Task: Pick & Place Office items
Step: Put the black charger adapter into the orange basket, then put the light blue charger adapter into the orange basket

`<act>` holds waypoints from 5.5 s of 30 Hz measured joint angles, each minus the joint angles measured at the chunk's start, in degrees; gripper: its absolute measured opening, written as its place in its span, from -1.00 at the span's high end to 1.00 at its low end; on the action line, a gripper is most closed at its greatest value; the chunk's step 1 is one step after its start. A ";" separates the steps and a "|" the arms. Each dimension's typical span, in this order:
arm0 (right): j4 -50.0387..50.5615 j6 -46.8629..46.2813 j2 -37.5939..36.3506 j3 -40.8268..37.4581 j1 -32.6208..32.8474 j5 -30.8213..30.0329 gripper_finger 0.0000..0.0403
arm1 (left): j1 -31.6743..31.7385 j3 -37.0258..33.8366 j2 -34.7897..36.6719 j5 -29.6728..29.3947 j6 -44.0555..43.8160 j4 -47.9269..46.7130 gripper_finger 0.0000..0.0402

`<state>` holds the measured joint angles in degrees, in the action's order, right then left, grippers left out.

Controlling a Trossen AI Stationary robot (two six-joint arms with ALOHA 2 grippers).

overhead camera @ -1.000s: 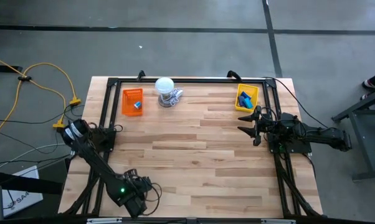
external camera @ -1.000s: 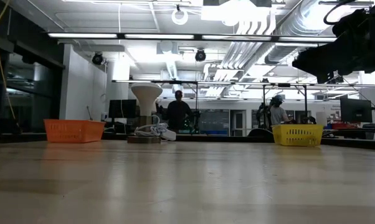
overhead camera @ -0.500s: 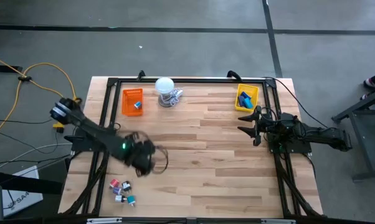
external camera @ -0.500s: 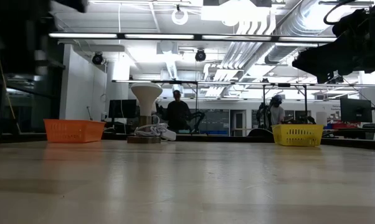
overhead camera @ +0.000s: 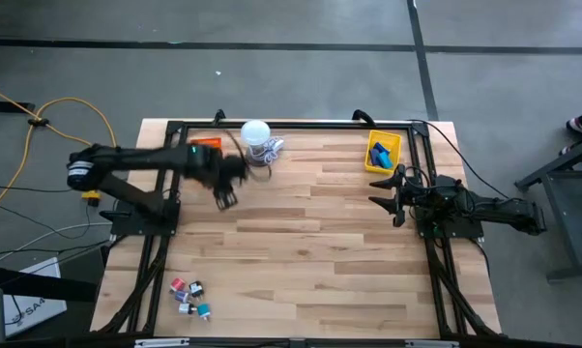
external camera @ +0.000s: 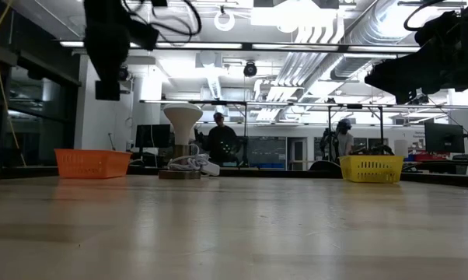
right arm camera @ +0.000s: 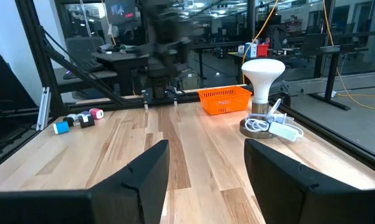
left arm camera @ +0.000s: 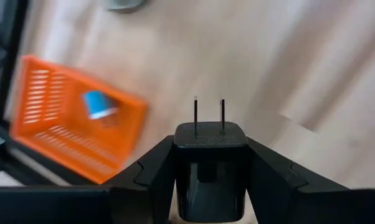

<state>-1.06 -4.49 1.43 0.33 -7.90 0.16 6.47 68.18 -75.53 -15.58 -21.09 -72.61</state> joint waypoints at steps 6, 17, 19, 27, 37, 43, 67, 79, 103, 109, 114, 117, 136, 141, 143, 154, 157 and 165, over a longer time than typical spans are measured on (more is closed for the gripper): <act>0.00 0.00 0.00 0.01 0.00 0.00 0.03 | 17.19 -2.00 2.01 5.91 10.62 3.95 0.23; 0.00 0.00 0.01 0.00 0.01 0.00 0.03 | 36.95 -11.86 4.09 13.42 17.72 12.66 0.23; 0.00 0.00 0.00 0.00 0.01 0.00 0.03 | 39.07 -13.08 4.09 13.54 17.67 13.06 0.23; 0.00 0.00 0.01 0.00 0.00 0.00 0.03 | 43.96 -18.34 4.09 13.32 16.75 18.49 0.23; 0.00 0.00 0.00 -0.01 0.00 0.00 0.03 | 45.99 -20.81 2.83 13.19 15.23 20.67 0.23; 0.00 0.00 0.00 0.01 0.02 0.00 0.03 | 45.97 -20.81 1.23 13.21 15.14 20.66 0.22; 0.00 0.00 0.00 -0.01 0.00 0.00 0.03 | 46.15 -20.58 1.19 13.39 16.49 21.93 0.06; 0.00 0.00 0.00 -0.01 0.02 0.00 0.03 | 43.07 -13.17 11.88 16.57 18.36 14.93 0.06; 0.00 0.00 0.00 0.00 0.00 0.00 0.03 | -14.07 -13.14 14.38 17.35 -5.95 18.11 0.06; 0.00 0.00 0.00 0.01 0.02 0.00 0.03 | -24.14 -13.14 7.41 18.52 -2.63 24.76 0.06; 0.00 0.00 0.01 0.00 0.01 0.00 0.03 | -31.55 -13.14 3.59 18.92 0.33 30.55 0.06; -0.02 0.00 0.00 0.01 0.02 0.00 0.03 | -35.62 -13.14 2.51 18.76 0.45 32.44 0.06; -0.02 0.00 0.02 -0.01 0.01 0.00 0.03 | -56.25 -7.49 -1.71 13.95 -2.34 31.18 0.16; -0.02 0.00 0.02 0.00 0.00 0.00 0.03 | -57.55 1.47 -7.93 13.76 1.19 22.43 0.17; 0.00 0.00 0.01 0.00 0.01 0.00 0.03 | -58.44 3.76 -10.96 13.76 2.30 20.73 0.17; -0.02 0.00 0.00 0.00 0.01 0.00 0.03 | -60.69 5.40 -19.16 14.02 4.76 19.85 0.17; -0.01 0.01 0.01 0.01 0.00 0.00 0.03 | -60.93 5.40 -20.68 13.98 4.80 20.10 0.17; -0.01 0.00 0.01 0.01 0.01 0.00 0.03 | -62.58 5.40 -24.25 13.73 4.76 20.62 0.17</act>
<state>-1.07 -4.49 1.44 0.34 -7.89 0.16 -56.10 73.58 -99.78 -1.85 -16.34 -51.99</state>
